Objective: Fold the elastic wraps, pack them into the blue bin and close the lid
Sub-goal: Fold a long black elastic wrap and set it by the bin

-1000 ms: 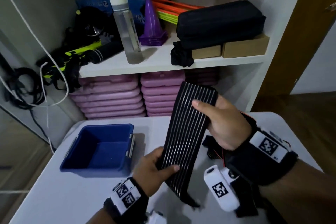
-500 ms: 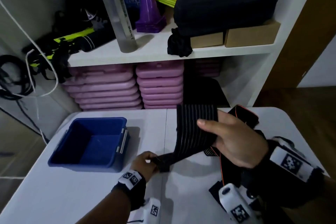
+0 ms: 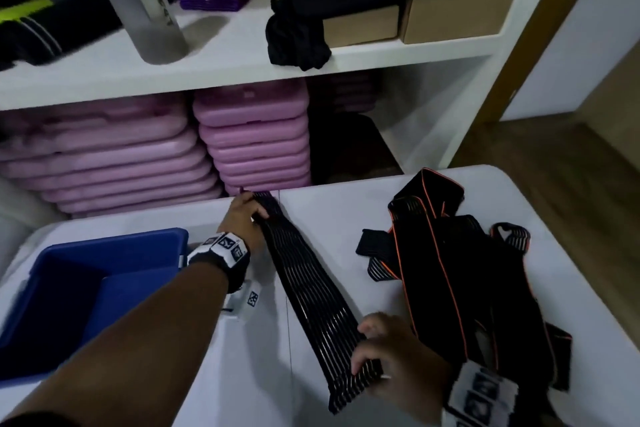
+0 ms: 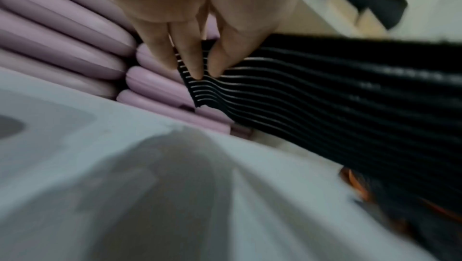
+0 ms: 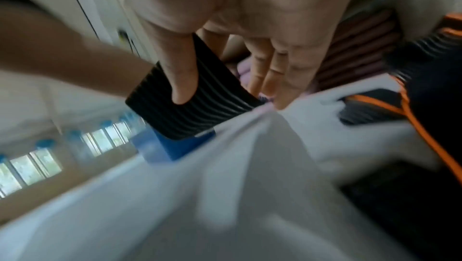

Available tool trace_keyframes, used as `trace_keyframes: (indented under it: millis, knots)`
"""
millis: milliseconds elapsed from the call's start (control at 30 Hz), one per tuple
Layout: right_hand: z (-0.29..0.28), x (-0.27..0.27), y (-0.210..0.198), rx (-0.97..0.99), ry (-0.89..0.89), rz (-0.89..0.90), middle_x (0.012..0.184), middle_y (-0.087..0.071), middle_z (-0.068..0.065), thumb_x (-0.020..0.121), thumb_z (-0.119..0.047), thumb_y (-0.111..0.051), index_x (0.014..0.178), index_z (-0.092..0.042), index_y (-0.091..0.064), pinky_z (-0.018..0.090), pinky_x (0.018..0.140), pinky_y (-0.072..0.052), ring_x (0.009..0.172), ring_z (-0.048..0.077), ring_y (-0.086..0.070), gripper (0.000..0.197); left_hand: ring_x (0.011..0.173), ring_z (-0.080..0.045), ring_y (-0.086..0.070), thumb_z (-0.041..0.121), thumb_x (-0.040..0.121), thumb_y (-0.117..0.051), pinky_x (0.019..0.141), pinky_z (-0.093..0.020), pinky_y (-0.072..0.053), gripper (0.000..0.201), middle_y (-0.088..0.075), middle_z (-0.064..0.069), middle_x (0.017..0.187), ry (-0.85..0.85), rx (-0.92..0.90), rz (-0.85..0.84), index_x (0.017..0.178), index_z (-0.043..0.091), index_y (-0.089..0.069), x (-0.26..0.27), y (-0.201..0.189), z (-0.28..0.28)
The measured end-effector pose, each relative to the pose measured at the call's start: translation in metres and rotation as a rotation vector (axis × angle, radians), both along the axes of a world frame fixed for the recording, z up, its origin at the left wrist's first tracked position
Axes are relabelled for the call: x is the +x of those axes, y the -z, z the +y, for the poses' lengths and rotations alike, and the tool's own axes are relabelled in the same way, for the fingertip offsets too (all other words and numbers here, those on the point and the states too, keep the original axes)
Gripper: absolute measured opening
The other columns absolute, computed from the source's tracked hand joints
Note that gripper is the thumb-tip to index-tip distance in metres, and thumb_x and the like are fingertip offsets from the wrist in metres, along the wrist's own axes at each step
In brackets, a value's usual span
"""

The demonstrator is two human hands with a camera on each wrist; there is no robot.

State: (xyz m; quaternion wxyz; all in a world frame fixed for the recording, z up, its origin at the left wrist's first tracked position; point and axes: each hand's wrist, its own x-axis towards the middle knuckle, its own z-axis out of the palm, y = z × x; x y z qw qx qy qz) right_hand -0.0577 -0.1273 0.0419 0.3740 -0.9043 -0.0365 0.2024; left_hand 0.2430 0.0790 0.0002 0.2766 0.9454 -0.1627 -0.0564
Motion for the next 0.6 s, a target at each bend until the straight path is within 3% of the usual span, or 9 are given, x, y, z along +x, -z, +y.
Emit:
trace_keyframes:
  millis: [100,167,233,300,400,500,600]
  knots:
    - [0.001,-0.008,0.045,-0.021,-0.009,0.084,0.119,-0.041,0.001,0.082,-0.046,-0.054,0.102,-0.028,-0.066,0.019,0.088,-0.028,0.110,0.014,-0.038,0.030,0.140,-0.028,-0.034,-0.006,0.078,-0.056,0.111,-0.027,-0.031,0.032,-0.025,-0.015,0.155,0.151,0.219,0.143,0.094,0.019,-0.066,-0.002,0.020,0.001]
    - [0.001,-0.017,0.061,-0.004,0.021,0.145,0.105,-0.041,-0.003,0.084,-0.039,-0.053,0.103,-0.022,-0.065,0.023,0.086,-0.035,0.098,0.011,-0.041,0.029,0.138,-0.028,-0.035,0.000,0.084,-0.054,0.109,-0.033,-0.036,0.036,-0.023,-0.009,0.155,0.172,0.326,0.201,0.109,0.022,-0.066,-0.007,0.034,0.007]
    - [-0.002,-0.024,0.074,-0.012,-0.009,0.178,0.102,-0.038,-0.005,0.082,-0.028,-0.057,0.103,-0.020,-0.063,0.022,0.082,-0.035,0.094,0.011,-0.042,0.023,0.143,-0.020,-0.025,0.004,0.085,-0.054,0.112,-0.033,-0.033,0.040,-0.022,-0.004,0.156,0.178,0.350,0.244,0.109,0.035,-0.059,-0.016,0.045,0.014]
    - [-0.003,-0.029,0.080,-0.025,-0.051,0.171,0.110,-0.035,-0.004,0.079,-0.027,-0.059,0.103,-0.021,-0.061,0.021,0.084,-0.031,0.103,0.016,-0.042,0.024,0.142,-0.027,-0.032,0.013,0.085,-0.057,0.112,-0.033,-0.033,0.039,-0.026,-0.005,0.154,0.100,0.348,0.251,0.116,0.037,-0.055,-0.030,0.045,0.020]
    - [-0.002,-0.032,0.077,-0.036,-0.064,0.162,0.132,-0.031,-0.001,0.078,-0.047,-0.056,0.112,-0.021,-0.059,0.017,0.096,-0.025,0.125,0.018,-0.037,0.043,0.126,-0.031,-0.048,0.021,0.088,-0.059,0.105,-0.034,-0.040,0.051,-0.029,-0.008,0.149,-0.009,0.224,0.260,0.136,0.024,-0.046,-0.063,0.042,0.017]
    - [-0.002,-0.035,0.076,-0.049,-0.093,0.116,0.146,-0.019,-0.003,0.080,-0.051,-0.061,0.117,-0.022,-0.057,0.015,0.105,-0.023,0.136,0.014,-0.029,0.047,0.134,-0.026,-0.038,0.040,0.089,-0.058,0.110,-0.035,-0.034,0.060,-0.030,-0.003,0.151,0.031,0.219,0.253,0.144,0.037,-0.033,-0.098,0.042,0.008]
    - [-0.004,-0.036,0.076,-0.060,-0.150,0.134,0.151,-0.009,-0.007,0.079,-0.052,-0.065,0.119,-0.025,-0.054,0.026,0.112,-0.027,0.141,0.013,-0.021,0.050,0.142,-0.024,-0.027,0.057,0.087,-0.052,0.116,-0.038,-0.028,0.067,-0.021,-0.003,0.156,0.061,0.341,0.237,0.146,0.047,-0.024,-0.121,0.051,-0.003]
